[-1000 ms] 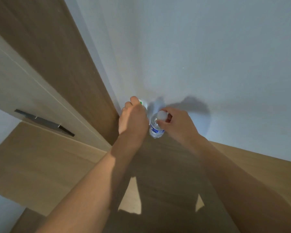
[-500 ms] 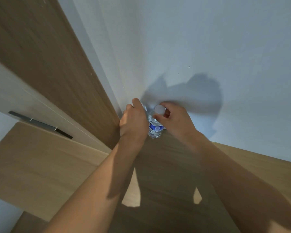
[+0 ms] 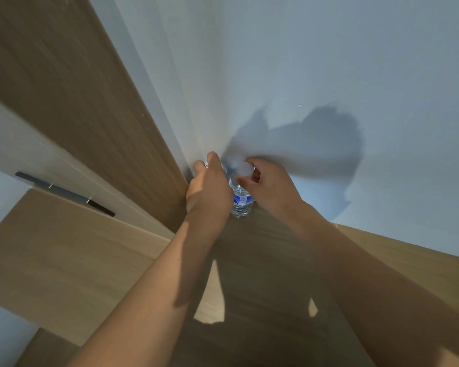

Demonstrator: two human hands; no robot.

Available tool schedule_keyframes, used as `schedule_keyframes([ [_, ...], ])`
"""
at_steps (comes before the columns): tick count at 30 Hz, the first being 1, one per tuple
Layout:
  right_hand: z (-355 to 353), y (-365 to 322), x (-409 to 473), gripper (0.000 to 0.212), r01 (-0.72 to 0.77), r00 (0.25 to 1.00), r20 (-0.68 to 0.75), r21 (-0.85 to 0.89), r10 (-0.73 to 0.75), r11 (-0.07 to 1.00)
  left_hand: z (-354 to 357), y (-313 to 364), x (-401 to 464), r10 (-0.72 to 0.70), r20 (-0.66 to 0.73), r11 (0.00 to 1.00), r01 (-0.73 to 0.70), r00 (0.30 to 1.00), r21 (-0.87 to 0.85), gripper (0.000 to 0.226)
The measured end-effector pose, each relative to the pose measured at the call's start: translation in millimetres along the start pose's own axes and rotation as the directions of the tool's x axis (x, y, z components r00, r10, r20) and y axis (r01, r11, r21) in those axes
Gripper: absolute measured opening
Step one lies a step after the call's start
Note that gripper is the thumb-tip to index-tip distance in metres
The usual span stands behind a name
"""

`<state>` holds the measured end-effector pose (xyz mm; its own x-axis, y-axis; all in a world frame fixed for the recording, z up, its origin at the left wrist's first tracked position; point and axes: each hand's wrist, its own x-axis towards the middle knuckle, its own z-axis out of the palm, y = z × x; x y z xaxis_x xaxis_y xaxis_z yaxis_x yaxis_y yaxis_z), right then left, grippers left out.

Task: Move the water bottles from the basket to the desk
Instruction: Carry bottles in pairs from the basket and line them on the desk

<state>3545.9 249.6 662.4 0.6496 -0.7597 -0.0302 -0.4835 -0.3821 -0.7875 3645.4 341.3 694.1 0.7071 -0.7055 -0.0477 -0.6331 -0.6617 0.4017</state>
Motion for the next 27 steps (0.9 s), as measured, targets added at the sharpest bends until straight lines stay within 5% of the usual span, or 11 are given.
schedule_keyframes([
  [14, -10.1, -15.0, -22.2, 0.045, -0.019, 0.999, 0.049, -0.101, 0.024, 0.995, 9.1, -10.6, -5.7, 0.067, -0.025, 0.997, -0.068, 0.997, -0.038, 0.050],
  [22, -40.9, -13.1, -80.8, 0.051, 0.036, 0.985, -0.164, -0.131, -0.057, 0.991, -17.2, 4.8, -44.9, 0.259, -0.125, 0.966, -0.257, 0.958, 0.032, 0.046],
  [27, -77.2, -8.8, -124.8, 0.051, 0.030, 0.984, -0.168, -0.200, -0.065, 0.979, -19.7, 23.8, -83.7, 0.351, -0.177, 0.936, -0.338, 0.919, 0.104, 0.049],
])
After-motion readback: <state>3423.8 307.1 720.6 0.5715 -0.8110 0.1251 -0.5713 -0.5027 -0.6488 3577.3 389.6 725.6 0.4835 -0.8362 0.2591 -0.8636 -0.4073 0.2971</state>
